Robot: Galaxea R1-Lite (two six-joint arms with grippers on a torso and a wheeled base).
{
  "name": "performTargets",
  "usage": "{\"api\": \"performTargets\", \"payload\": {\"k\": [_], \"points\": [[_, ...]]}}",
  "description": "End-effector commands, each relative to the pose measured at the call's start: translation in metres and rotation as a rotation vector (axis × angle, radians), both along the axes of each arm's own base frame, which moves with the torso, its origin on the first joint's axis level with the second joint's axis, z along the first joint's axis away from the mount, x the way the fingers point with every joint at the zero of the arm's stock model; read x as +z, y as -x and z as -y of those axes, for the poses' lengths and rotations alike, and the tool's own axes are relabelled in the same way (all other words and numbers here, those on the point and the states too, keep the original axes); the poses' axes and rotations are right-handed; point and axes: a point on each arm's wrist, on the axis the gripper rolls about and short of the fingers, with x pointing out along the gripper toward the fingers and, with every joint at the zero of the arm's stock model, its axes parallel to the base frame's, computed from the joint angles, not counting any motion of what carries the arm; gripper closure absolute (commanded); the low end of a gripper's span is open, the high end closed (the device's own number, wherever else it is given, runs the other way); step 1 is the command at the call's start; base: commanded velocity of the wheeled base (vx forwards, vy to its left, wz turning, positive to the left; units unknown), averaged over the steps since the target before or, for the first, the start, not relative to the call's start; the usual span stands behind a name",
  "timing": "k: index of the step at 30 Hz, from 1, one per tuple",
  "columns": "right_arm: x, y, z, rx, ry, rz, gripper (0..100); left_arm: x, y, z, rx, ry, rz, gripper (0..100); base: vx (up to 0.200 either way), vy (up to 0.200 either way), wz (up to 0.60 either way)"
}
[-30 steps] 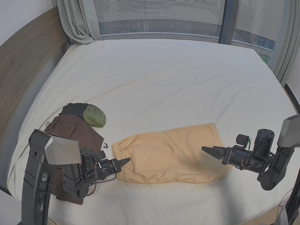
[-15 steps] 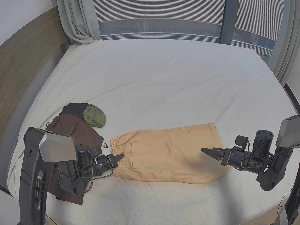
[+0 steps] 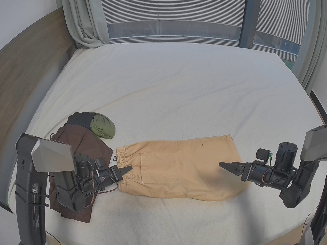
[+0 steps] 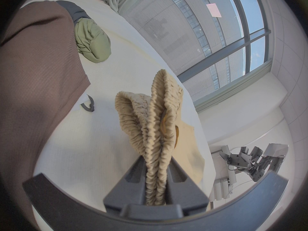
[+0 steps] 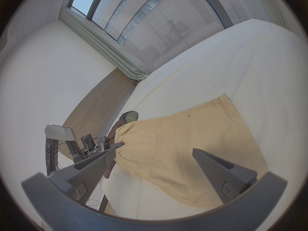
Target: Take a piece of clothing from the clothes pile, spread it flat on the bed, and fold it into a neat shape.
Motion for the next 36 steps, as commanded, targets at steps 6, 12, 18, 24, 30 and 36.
{"api": "performTargets", "payload": {"k": [6,12,18,24,30,36], "points": [[-0.007,-0.001,-0.002,0.006,0.009,-0.019,0,0.023,0.02,-0.035,-0.005,0.033,-0.024,100,0.0,0.0,0.0],[-0.011,0.0,-0.005,0.015,0.013,-0.034,0,0.025,0.027,-0.049,-0.002,0.044,-0.041,100,0.0,0.0,0.0],[-0.012,0.001,-0.007,0.02,0.015,-0.04,0,0.025,0.027,-0.06,0.023,0.046,-0.046,100,0.0,0.0,0.0],[-0.012,0.002,-0.009,0.029,0.016,-0.041,0,0.03,0.03,-0.061,0.025,0.049,-0.038,100,0.0,0.0,0.0],[-0.013,0.004,-0.014,0.046,0.016,-0.045,0,0.043,0.03,-0.056,0.008,0.059,-0.004,100,0.0,0.0,0.0],[-0.016,0.005,-0.016,0.055,0.02,-0.057,0,0.062,0.03,-0.03,-0.06,0.102,0.027,100,0.0,0.0,0.0]]}}
